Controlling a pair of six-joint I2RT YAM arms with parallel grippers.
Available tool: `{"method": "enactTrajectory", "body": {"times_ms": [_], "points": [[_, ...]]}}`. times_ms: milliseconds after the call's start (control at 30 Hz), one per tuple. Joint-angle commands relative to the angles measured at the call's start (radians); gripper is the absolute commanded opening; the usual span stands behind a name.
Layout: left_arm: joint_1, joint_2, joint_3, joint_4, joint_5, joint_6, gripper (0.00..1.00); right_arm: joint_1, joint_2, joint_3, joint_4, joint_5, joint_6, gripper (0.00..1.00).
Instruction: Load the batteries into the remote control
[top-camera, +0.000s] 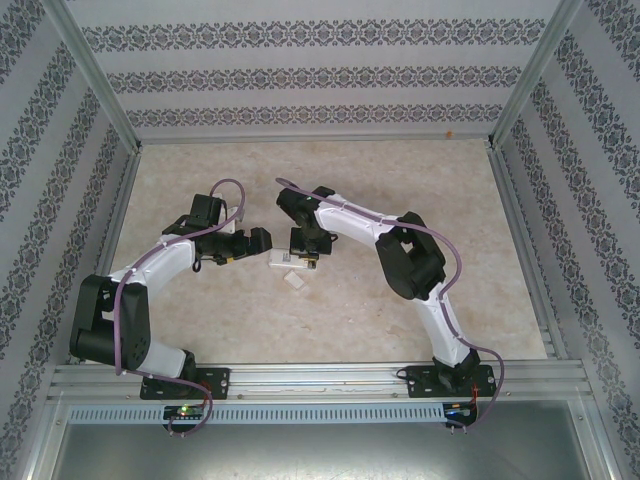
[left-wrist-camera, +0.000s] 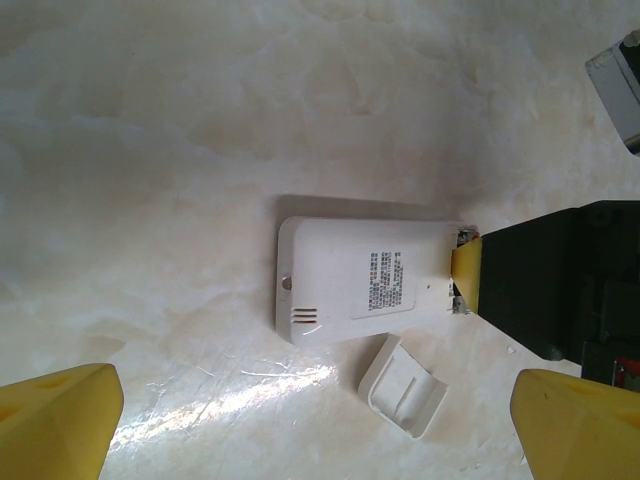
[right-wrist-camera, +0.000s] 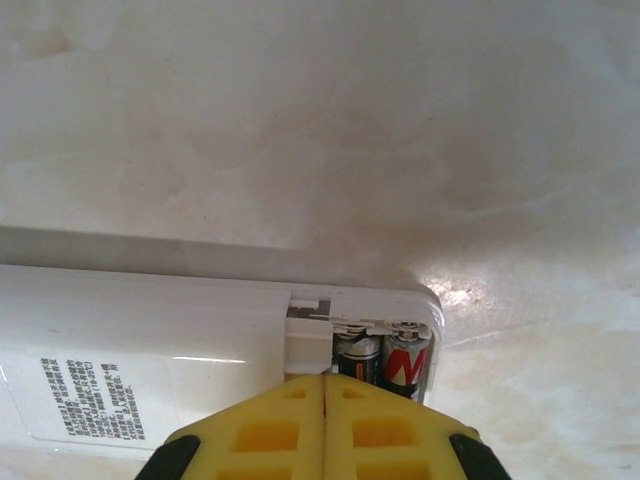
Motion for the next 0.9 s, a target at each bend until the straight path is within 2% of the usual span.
{"method": "enactTrajectory", "body": {"times_ms": [0,300,633,867], "points": [[0.006,0.009,-0.003,-0.017,-0.008,0.023,1.0,-0.011,0.024,0.002,-0.017,0.037,-0.028,0.06],[0.006,0.018,-0.008,-0.007,0.001,0.018,1.0,-0.021,-0.065,0.116,-0.027,-0.052,-0.032,0.15],[0.006,0.017,-0.008,-0.004,0.003,0.019,1.0,-0.015,-0.179,-0.129,0.038,-0.023,0.022,0.17],[0.006,0.02,-0.007,0.0,0.012,0.013,1.0,0.002,-0.151,-0.158,0.064,-0.025,0.019,0.18]]}}
